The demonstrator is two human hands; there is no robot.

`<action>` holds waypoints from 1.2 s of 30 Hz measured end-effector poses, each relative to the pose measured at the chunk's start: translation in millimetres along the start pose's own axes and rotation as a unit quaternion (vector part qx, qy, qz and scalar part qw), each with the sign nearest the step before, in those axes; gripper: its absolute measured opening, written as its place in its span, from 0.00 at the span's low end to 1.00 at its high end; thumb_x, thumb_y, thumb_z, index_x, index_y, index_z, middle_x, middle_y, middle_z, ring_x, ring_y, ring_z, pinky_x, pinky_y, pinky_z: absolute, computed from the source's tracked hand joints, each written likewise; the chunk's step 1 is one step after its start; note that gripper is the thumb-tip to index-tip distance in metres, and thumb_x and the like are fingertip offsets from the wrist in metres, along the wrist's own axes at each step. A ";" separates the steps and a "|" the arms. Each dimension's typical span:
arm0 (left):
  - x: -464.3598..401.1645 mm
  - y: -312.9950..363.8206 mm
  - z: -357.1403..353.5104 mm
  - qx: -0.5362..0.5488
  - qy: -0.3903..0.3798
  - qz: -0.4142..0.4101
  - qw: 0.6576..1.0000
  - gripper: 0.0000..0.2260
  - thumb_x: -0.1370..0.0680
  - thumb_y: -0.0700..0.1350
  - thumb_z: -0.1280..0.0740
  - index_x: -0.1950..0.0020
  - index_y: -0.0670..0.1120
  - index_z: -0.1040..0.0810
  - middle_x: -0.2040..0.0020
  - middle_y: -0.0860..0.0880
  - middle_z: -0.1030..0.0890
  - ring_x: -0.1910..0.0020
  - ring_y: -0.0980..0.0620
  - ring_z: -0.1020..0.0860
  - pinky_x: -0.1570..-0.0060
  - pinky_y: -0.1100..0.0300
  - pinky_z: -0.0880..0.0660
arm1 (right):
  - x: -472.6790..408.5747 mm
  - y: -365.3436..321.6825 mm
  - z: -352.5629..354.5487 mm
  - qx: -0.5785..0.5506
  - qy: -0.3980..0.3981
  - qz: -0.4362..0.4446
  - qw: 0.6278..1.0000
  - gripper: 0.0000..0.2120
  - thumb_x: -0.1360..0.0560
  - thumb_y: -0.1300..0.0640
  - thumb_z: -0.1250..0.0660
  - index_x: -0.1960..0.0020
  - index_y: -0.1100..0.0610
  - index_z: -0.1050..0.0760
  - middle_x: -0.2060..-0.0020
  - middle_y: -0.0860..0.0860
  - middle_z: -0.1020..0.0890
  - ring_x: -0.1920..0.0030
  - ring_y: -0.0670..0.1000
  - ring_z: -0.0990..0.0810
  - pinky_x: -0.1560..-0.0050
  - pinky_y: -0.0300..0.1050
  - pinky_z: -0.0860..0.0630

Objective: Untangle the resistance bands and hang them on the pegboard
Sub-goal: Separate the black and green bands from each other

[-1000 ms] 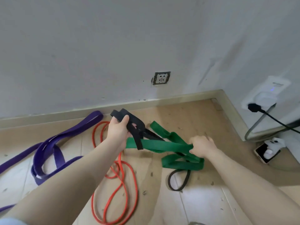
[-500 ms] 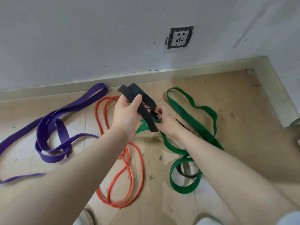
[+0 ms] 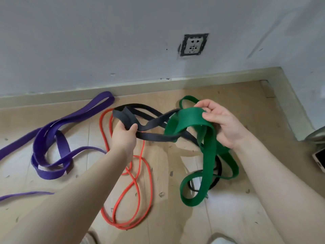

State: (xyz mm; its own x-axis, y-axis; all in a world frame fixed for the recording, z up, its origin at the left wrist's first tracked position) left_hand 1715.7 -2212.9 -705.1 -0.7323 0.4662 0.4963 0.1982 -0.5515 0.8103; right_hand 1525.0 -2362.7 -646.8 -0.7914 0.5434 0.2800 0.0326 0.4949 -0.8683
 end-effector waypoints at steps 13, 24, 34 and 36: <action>31.4 43.5 -65.6 0.133 -0.130 -0.004 0.983 0.05 0.21 0.45 0.38 0.45 0.50 0.27 0.48 0.48 0.20 0.47 0.46 0.21 0.42 0.46 0.25 | 34.7 -0.3 8.5 0.587 0.073 -0.206 0.779 0.04 0.27 0.61 0.40 0.57 0.57 0.26 0.65 0.51 0.27 0.65 0.53 0.30 0.64 0.44 0.35; 12.8 11.5 -43.2 0.145 -0.089 0.020 0.985 0.07 0.19 0.44 0.41 0.41 0.49 0.32 0.52 0.53 0.22 0.56 0.58 0.23 0.54 0.62 0.24 | 79.5 -9.4 38.2 0.380 0.067 -0.139 0.912 0.04 0.36 0.56 0.36 0.64 0.55 0.24 0.64 0.51 0.21 0.59 0.50 0.24 0.48 0.49 0.30; -5.8 13.2 -27.2 0.029 -0.072 0.000 0.997 0.17 0.20 0.46 0.40 0.31 0.48 0.35 0.40 0.47 0.25 0.43 0.47 0.24 0.45 0.51 0.24 | 94.8 43.3 38.7 0.024 0.130 -0.066 0.989 0.06 0.42 0.58 0.26 0.65 0.54 0.21 0.62 0.54 0.19 0.60 0.53 0.22 0.55 0.46 0.23; -7.8 1.3 -24.3 -0.044 -0.077 0.007 0.996 0.19 0.20 0.46 0.39 0.30 0.46 0.37 0.39 0.45 0.26 0.44 0.46 0.24 0.49 0.52 0.22 | 90.5 37.5 36.2 -0.048 0.118 -0.028 0.991 0.15 0.48 0.53 0.21 0.64 0.53 0.21 0.57 0.55 0.18 0.56 0.54 0.20 0.50 0.50 0.24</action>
State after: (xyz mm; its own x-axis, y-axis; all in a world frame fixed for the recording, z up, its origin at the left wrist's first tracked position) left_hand 1705.9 -2234.0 -715.5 -0.6198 0.5542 0.5556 0.1450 -0.6149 0.7752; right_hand 1432.5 -2319.5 -668.8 -0.6296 0.6507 0.4246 0.0597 0.5854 -0.8086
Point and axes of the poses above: each hand's wrist, its own x-axis away from the middle knuckle, its own z-axis out of the back of the hand, y = z × x, the point moved 5 cm from there along -x, towards the middle knuckle
